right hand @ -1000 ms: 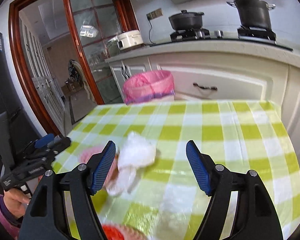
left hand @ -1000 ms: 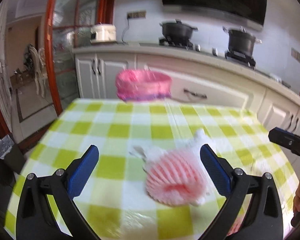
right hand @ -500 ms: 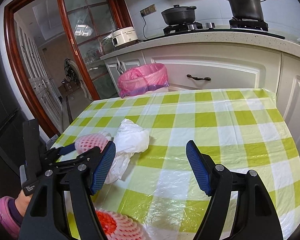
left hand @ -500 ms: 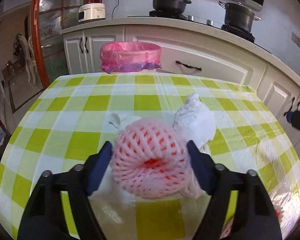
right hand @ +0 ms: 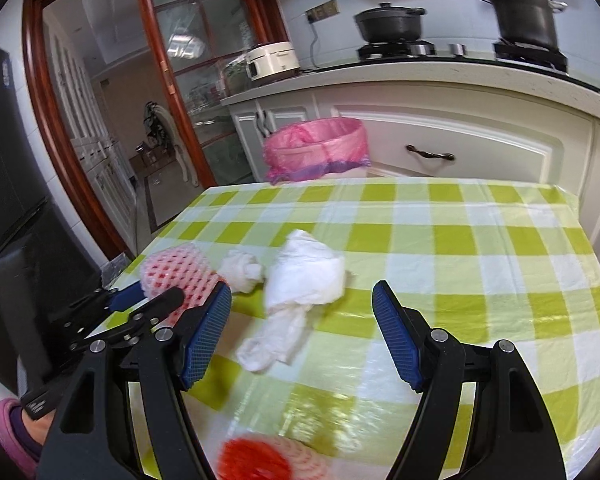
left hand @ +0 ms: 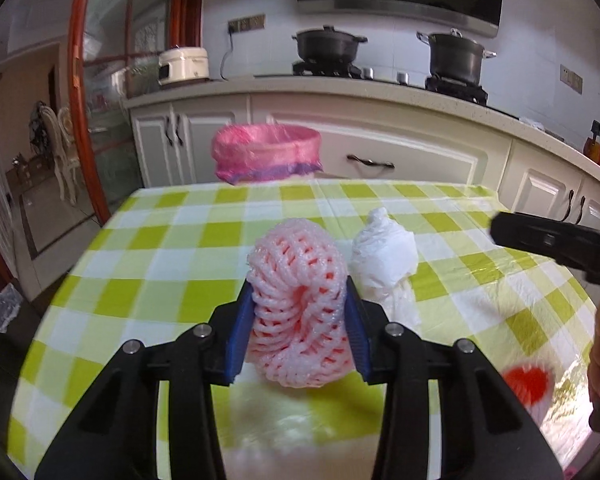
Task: Collect trash
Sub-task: 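Grasp the pink foam net with the left tool while the right tool grasps white tissue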
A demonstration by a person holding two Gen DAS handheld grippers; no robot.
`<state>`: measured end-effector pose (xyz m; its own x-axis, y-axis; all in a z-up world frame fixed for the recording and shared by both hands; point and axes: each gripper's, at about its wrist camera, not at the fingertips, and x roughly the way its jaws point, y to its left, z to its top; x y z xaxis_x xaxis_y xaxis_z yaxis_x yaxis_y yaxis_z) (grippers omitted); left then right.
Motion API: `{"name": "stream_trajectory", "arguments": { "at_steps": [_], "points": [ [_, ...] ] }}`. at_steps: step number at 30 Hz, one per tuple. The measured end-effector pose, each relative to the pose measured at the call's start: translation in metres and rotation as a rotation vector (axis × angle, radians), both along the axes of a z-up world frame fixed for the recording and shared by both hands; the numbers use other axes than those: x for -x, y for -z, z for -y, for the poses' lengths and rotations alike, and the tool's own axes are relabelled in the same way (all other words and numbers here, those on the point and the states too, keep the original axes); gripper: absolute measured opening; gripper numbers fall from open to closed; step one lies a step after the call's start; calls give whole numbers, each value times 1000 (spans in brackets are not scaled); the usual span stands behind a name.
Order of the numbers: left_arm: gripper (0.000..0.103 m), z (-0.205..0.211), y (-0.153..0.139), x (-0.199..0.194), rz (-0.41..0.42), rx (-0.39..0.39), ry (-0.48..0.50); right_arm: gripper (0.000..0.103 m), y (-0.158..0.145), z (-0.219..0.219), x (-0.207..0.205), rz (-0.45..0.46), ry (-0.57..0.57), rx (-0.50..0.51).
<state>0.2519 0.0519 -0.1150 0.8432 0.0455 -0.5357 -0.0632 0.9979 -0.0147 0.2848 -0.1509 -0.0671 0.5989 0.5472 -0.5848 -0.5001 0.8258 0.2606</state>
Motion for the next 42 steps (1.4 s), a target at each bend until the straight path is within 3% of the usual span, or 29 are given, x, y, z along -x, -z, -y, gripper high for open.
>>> {"name": "stream_trajectory", "arguments": {
  "at_steps": [9,16,21,26,32,42],
  "points": [
    [42,-60,-14,43,63,-32,-138,70,-11,-93,-1,-12,-49,2],
    [42,-97,-20,60,77,-14,-177,66,24,-149,-27,-126,31,35],
    [42,-106,-18,64,71,-5,-177,65,47,-174,-54,-135,100,131],
    [42,-109,-19,65,77,2,-173,62,63,-180,-66,-169,123,188],
    [42,-105,-16,62,68,11,-162,36,85,-173,-64,-241,108,202],
    [42,-84,-28,60,93,-11,-144,33,35,-152,-42,-170,64,60]
  ]
}}
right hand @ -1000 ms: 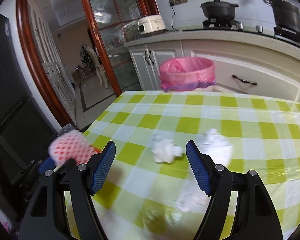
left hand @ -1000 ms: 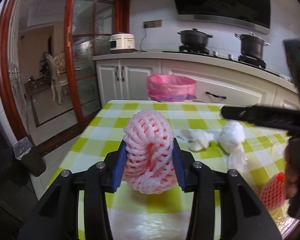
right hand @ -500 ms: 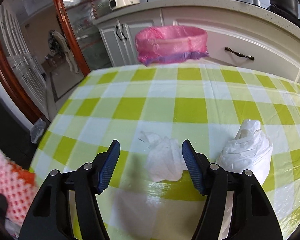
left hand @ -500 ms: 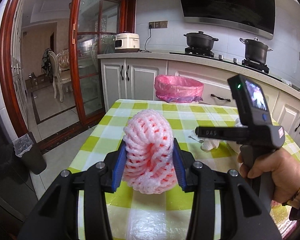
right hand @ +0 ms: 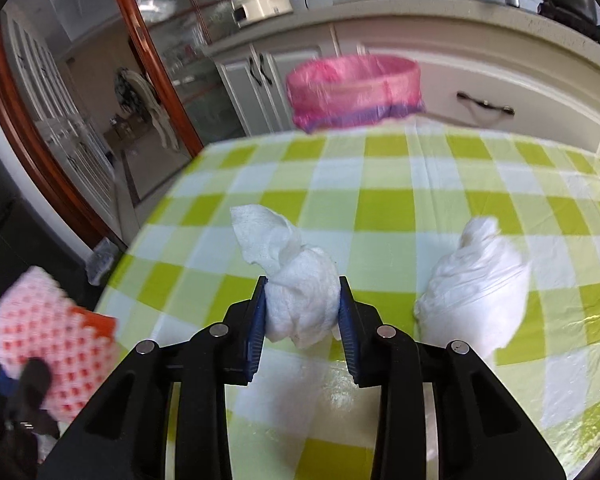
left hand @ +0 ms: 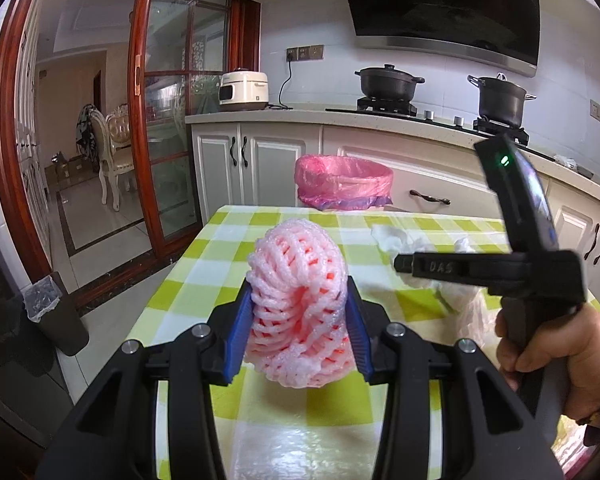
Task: Collect trash
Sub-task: 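Grasp the pink foam net with the left tool while the right tool grasps white tissue, then carry the pink foam net and white tissue toward the pink bin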
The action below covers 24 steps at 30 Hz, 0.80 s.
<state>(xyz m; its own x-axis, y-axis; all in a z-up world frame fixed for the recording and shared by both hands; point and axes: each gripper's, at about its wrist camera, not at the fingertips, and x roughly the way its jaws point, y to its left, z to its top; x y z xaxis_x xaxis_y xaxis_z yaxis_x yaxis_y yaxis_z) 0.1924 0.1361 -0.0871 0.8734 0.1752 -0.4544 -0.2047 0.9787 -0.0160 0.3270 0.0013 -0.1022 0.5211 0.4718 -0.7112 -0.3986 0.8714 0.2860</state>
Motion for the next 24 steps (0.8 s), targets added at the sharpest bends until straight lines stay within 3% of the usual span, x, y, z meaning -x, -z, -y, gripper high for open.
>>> {"name": "stream_trajectory", "arguments": {
  "at_steps": [5,12,24],
  "points": [
    [42,16,-11,-4,19,-11,12,33,-31,24,7,49,7,-65],
    [42,41,-25,-19,41,-8,32,33,-65,57,19,146,-8,-55],
    [42,82,-38,-46,56,-14,66,33,-78,115,33,245,13,-7]
  ]
}}
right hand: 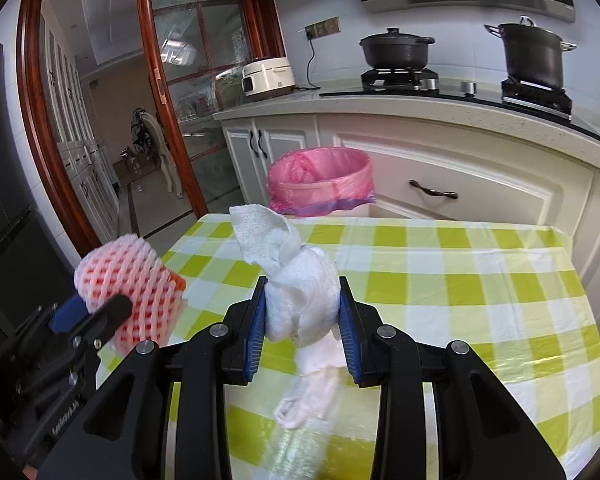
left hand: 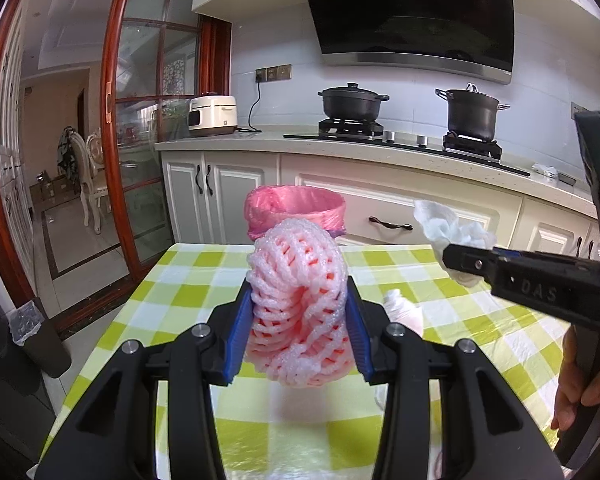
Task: Collect trash
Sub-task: 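Carry the pink foam net and white tissue toward the pink bin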
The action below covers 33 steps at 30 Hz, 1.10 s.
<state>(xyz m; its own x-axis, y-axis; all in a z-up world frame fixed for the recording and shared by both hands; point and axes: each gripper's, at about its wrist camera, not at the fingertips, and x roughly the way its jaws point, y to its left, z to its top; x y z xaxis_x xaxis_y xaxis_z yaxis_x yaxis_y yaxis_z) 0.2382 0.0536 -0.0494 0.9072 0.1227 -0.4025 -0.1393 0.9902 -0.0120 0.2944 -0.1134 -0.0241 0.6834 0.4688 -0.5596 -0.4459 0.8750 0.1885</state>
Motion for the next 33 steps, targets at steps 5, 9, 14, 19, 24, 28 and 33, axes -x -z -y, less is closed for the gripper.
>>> {"name": "stream_trajectory", "arguments": {
  "at_steps": [5,9,14,19,24,28,33],
  "points": [
    [42,12,0,-7,-1,2,5,33,2,16,3,14,13,-4],
    [42,20,0,-12,-5,-4,7,33,4,24,4,19,18,-5],
    [43,22,2,-17,-17,-5,4,33,7,29,3,26,19,5],
    [43,23,5,-23,-27,-3,-7,33,8,34,3,36,24,9],
    [43,19,4,-30,-29,3,-25,33,4,34,1,54,23,8],
    [43,15,2,-37,-27,11,-26,33,1,29,0,65,15,13],
    [44,11,-1,-45,-22,13,-21,33,0,21,-10,70,8,28]
  ]
}}
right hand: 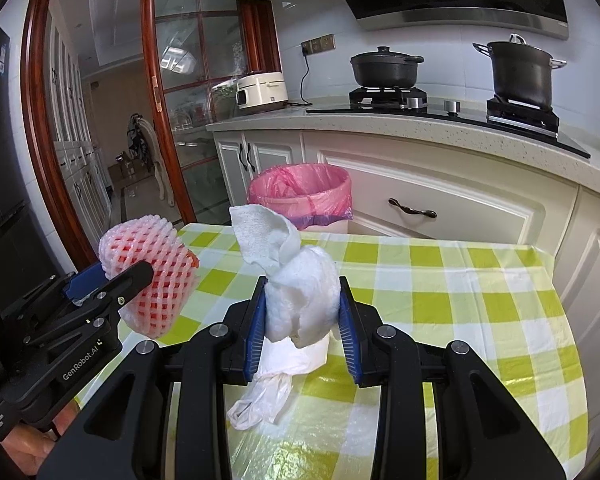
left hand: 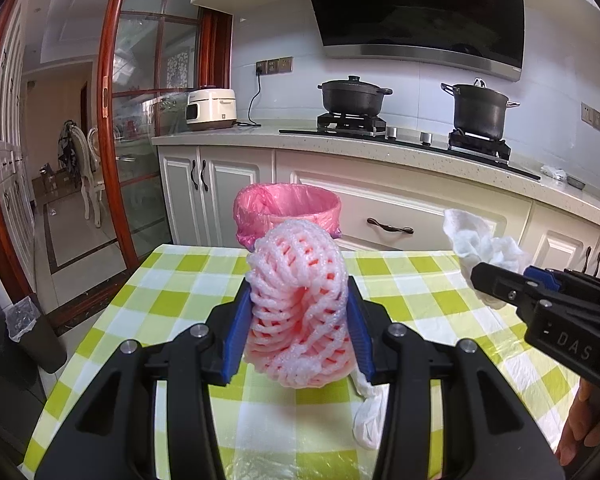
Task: Collect trash
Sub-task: 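Carry the pink foam net and white tissue toward the pink bin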
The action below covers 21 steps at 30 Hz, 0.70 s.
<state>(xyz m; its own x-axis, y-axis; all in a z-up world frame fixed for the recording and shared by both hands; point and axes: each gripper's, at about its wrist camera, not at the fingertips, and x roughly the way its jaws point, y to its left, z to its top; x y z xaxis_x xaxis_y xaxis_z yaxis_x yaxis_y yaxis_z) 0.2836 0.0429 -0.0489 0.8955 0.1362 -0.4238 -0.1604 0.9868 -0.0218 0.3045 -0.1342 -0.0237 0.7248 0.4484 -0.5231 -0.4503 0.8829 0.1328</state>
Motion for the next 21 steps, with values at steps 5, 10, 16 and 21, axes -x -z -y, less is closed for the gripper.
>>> {"name": "stream_trajectory", "arguments": {
  "at_steps": [5,10,16,21],
  "points": [
    [44,-10,-2,-10,6,14,-14,33,-3,-10,-12,12,-6,14],
    [44,-20,-4,-26,7,13,-19,33,-4,-22,-29,20,-20,32],
    [44,-27,-7,-48,11,-12,-5,33,-8,-35,-55,33,-32,39],
    [44,-32,-11,-71,14,-28,4,33,-11,-43,-86,34,-38,31]
  ]
}}
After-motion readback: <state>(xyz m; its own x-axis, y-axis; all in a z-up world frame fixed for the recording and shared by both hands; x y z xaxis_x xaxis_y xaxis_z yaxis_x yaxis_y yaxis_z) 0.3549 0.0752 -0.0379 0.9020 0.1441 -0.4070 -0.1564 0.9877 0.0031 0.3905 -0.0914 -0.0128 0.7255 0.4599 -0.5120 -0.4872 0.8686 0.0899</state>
